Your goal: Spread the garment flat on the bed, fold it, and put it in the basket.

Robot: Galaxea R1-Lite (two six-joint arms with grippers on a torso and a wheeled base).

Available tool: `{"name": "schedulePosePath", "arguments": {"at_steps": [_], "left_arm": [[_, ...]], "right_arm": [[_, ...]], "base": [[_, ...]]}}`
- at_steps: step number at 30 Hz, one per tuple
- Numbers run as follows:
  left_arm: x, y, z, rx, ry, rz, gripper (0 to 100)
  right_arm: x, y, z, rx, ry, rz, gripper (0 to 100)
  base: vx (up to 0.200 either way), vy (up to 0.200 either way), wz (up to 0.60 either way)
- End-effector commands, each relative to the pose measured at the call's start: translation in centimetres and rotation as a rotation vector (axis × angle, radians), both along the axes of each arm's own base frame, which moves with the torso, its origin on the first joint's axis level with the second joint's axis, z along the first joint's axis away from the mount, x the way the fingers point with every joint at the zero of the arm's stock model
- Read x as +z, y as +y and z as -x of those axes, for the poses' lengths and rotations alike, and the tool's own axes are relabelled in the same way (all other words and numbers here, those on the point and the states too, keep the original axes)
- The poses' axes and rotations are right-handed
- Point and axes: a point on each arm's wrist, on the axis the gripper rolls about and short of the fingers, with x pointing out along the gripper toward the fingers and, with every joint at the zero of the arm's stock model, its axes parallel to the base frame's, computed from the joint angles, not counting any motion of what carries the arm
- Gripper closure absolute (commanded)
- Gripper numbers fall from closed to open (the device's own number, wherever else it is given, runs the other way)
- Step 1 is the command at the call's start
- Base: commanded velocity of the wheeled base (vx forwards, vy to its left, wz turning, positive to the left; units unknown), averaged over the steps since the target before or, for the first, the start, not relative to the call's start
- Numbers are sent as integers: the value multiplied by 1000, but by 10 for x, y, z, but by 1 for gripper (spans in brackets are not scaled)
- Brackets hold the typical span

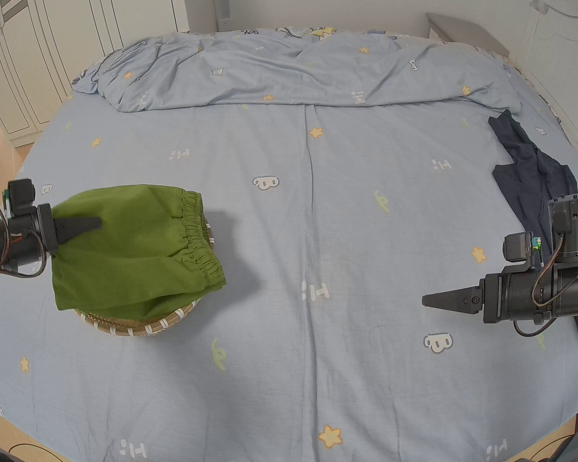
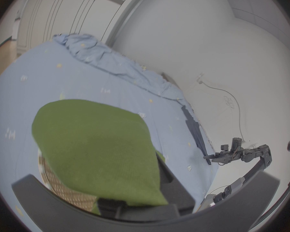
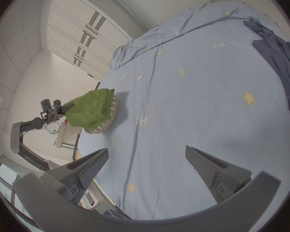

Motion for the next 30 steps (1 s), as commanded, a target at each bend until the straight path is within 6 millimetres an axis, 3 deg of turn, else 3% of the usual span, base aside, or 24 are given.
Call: {"name": "schedulePosePath", "arguments": {"at_steps": [1, 10, 17, 22, 23, 27, 30], "left_arm": [[-44, 14, -19, 41, 171, 35, 100], [-79, 22, -59, 161, 300, -19, 100], [-77, 22, -77, 173, 289, -31, 100], [-76, 22, -78, 174, 285, -34, 100], [-76, 22, -78, 175, 284, -33, 0], [-71, 22, -75, 177, 272, -34, 0], [-55, 22, -63, 188, 224, -40, 0]], "right_arm": [[5, 0, 5, 6, -19, -10, 0], [5, 1, 5, 9, -18, -9, 0], [4, 1, 5, 11, -16, -7, 0], [3, 1, 5, 12, -12, -5, 0], [3, 1, 5, 12, -12, -5, 0], [3, 1, 4, 11, -12, -5, 0], [3, 1, 5, 11, -14, -5, 0]], "base": [[0, 0, 0], [0, 0, 0], [0, 0, 0], [0, 0, 0], [0, 0, 0], [0, 0, 0], [0, 0, 0]]}}
